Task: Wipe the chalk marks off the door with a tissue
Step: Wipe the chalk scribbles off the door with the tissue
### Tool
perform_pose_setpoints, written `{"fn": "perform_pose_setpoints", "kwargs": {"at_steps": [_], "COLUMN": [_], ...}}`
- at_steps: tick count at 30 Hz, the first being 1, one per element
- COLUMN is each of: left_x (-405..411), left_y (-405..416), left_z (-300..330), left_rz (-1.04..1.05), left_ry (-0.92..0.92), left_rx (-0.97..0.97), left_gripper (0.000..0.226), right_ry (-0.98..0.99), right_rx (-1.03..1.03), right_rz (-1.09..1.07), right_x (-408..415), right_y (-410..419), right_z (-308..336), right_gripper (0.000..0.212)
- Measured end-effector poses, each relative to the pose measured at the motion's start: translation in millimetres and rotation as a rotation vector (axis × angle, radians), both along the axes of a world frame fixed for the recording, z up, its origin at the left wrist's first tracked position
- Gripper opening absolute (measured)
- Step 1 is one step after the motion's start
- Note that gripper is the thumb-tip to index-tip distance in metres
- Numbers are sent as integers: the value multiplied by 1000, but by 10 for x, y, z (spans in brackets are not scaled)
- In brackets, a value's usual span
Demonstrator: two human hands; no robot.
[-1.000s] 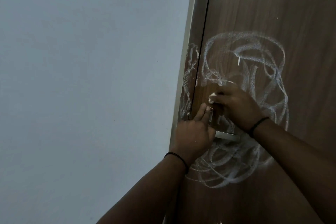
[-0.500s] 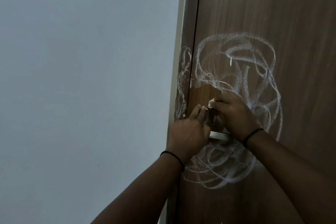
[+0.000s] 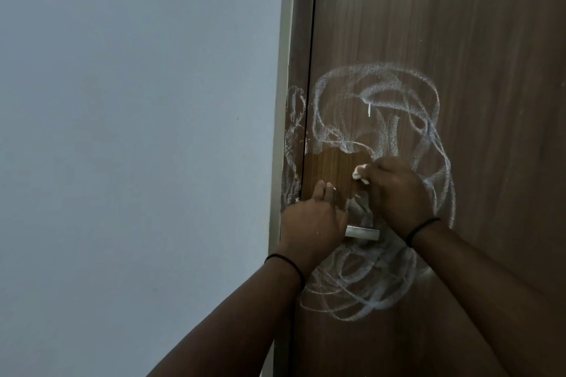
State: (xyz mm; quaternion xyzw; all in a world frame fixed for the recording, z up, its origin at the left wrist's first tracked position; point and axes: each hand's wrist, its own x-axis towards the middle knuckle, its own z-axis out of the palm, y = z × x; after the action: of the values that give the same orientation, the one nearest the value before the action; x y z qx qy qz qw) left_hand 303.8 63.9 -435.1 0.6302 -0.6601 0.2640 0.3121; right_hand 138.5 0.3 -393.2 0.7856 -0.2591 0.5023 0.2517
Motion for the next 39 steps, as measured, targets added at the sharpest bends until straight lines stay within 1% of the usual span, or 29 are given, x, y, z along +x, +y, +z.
{"fn": "perform_pose_setpoints", "kwargs": {"at_steps": [2,4,6,8,9,12,14,16,18,20,23,25,26,27,29,31,33,37,38,39], "left_x": [-50,-80,-85,-62,-51,-28,-40,-52,-41,-32,-16,-22,-24,-21,13,58,94,108,110,115], "left_y": [-4,6,20,32,34,21,22,25,28,28,30,37,37,38,42,56,79,91,83,75], "left_z": [42,80,104,110,103,92,102,106,111,116,121,131,132,129,118,127,137,150,148,143], "left_rz": [38,64,76,63,50,42,36,28,19,9,5,5,4,3,-11,-38,-63,-62,-58,-53], "left_ry": [-21,-38,-50,-56,-55,-48,-36,-23,-24,-35,-54,-52,-51,-52,-49,-52,-50,-44,-44,-48], "left_rx": [27,50,46,35,39,60,68,66,57,57,61,64,69,74,79,70,73,78,79,76], "left_gripper": [57,56,51,49,51,58,59,59,59,59,59,59,60,60,58,56,55,54,54,54], "right_ry": [-66,-75,42,142,132,-36,-104,-51,55,107,19,-68,-79,-55,53,126,103,-70,-58,-1], "right_rx": [-32,-20,31,38,33,-14,-29,-32,-36,-48,-63,-46,-41,-34,8,17,-31,-34,-48,-59], "right_rz": [-9,10,14,-7,1,31,-4,-32,2,42,46,26,12,0,5,28,39,-13,-39,-49], "right_x": [119,303,393,314,239,141,232,361,405,325,233,310,378,447,521,440,331,416,489,560], "right_y": [-16,26,82,105,97,36,16,25,26,-5,-75,-80,-65,-45,-20,-8,-24,-32,-19,4], "right_z": [188,281,211,113,96,225,366,409,366,315,364,462,493,504,451,372,324,497,525,527], "right_gripper": [8,7,8,14,15,11,12,11,9,10,11,15,16,15,12,12,12,12,13,15]}}
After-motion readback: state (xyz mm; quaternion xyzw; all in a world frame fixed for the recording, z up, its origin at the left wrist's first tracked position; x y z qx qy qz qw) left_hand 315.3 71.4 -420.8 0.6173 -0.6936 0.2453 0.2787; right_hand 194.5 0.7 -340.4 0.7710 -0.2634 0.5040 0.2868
